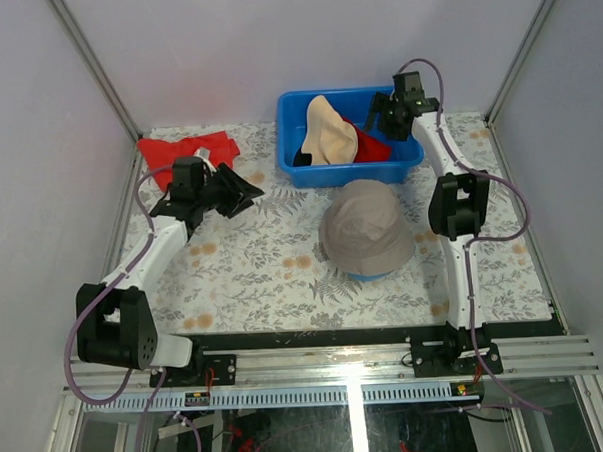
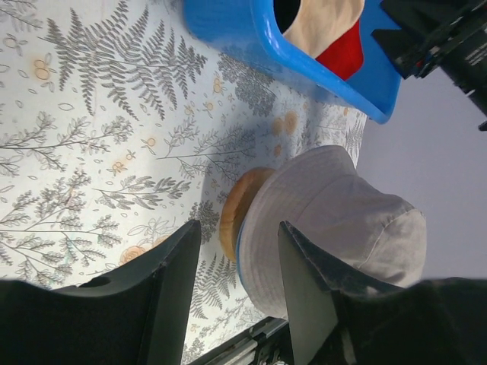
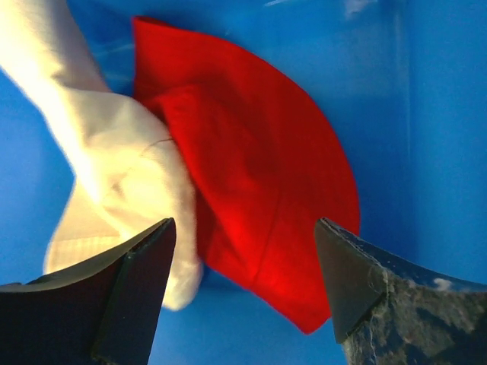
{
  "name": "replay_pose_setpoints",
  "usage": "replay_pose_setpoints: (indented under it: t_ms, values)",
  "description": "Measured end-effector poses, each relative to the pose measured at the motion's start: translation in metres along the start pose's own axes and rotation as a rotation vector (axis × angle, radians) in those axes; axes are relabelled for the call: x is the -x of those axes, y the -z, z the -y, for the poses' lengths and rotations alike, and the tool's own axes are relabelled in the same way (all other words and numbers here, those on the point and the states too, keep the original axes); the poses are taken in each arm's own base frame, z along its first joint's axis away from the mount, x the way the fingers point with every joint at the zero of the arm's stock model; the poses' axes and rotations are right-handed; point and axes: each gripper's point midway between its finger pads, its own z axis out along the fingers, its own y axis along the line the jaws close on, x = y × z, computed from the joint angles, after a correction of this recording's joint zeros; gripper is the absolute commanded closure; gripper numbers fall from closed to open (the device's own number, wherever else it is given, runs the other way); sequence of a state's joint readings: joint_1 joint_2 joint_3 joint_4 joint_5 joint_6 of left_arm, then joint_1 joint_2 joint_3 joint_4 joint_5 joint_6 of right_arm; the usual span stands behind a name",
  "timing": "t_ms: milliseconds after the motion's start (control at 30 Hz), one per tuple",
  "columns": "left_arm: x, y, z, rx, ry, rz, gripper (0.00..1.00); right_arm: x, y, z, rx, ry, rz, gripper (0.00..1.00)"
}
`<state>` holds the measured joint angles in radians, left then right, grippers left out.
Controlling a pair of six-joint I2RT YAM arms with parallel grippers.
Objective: Stack the hats
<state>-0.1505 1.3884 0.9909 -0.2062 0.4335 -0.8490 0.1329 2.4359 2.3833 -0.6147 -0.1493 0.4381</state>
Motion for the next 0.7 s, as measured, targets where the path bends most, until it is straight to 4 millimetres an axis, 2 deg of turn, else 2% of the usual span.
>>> replay_pose_setpoints:
  t_ms: [133, 233, 500, 567, 700]
  values:
    - [0.008, 0.003, -0.008, 0.018, 0.013, 0.016, 0.56, -0.018, -0.027, 0.021, -0.077, 0.03, -0.03, 0.17]
    - [0.012, 0.005, -0.012, 0.026, 0.02, 0.025, 0.56, -0.026, -0.04, 0.037, -0.131, 0.045, -0.041, 0.16]
    - [0.008, 0.01, -0.021, 0.044, 0.033, 0.028, 0.57, -0.029, -0.054, 0.044, -0.151, 0.051, -0.039, 0.17]
    - [0.006, 0.011, -0.023, 0.048, 0.035, 0.026, 0.58, -0.03, -0.054, 0.044, -0.146, 0.05, -0.04, 0.23]
    - [0.004, 0.012, -0.024, 0.052, 0.04, 0.026, 0.66, -0.035, -0.057, 0.041, -0.132, 0.041, -0.052, 0.59]
